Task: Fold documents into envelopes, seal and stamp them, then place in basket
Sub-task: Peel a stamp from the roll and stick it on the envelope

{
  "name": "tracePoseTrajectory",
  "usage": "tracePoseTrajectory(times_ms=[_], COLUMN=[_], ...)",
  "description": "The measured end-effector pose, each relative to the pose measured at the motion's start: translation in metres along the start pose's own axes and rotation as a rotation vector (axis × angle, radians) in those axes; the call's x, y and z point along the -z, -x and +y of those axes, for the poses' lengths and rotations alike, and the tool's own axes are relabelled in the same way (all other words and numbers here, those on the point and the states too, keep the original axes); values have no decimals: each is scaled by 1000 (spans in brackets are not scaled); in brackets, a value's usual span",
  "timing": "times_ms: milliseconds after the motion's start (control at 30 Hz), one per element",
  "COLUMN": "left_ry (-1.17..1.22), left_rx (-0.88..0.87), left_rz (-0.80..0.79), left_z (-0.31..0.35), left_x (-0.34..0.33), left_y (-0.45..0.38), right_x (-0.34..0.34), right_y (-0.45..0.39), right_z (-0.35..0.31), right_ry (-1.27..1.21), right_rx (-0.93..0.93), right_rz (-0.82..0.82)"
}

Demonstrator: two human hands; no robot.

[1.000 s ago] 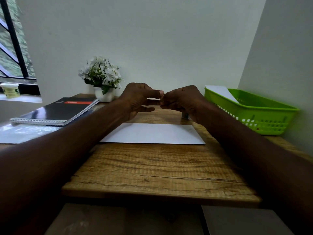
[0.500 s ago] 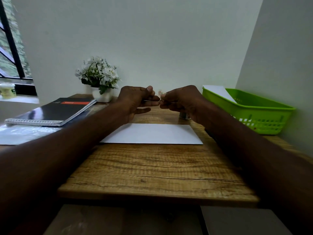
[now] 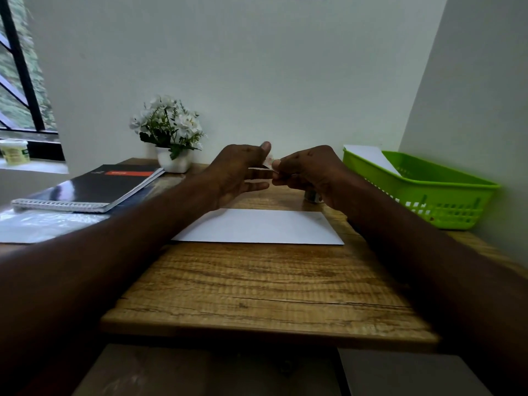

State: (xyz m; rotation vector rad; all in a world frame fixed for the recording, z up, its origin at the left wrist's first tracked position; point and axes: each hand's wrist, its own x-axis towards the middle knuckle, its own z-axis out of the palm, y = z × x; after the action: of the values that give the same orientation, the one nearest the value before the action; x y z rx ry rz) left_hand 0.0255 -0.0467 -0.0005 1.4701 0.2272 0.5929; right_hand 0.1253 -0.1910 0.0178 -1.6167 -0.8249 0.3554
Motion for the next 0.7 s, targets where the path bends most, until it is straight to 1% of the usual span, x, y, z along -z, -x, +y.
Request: tracePoseTrajectory(times_ms=[67,167,300,433,700], left_ry=[-64,-103,-113,-112,-133], left_rx=[-29,-48,-70,-94,-158], left_rz=[-12,19,62,77,87], left_z=[-2,-3,-1,-2,-1], left_x=[1,4,5,4,5], left_y=[1,2,2,1,4], right_x=[0,0,-1,-2,-2], right_y=[0,1,3,2,5], right_z=[0,-2,-3,-4,-4], right_ry=[12,50,74,90,92], right_rx=[-5,-10,-19,-8,5], right_rz=[-5,-34,-44,-22,-34])
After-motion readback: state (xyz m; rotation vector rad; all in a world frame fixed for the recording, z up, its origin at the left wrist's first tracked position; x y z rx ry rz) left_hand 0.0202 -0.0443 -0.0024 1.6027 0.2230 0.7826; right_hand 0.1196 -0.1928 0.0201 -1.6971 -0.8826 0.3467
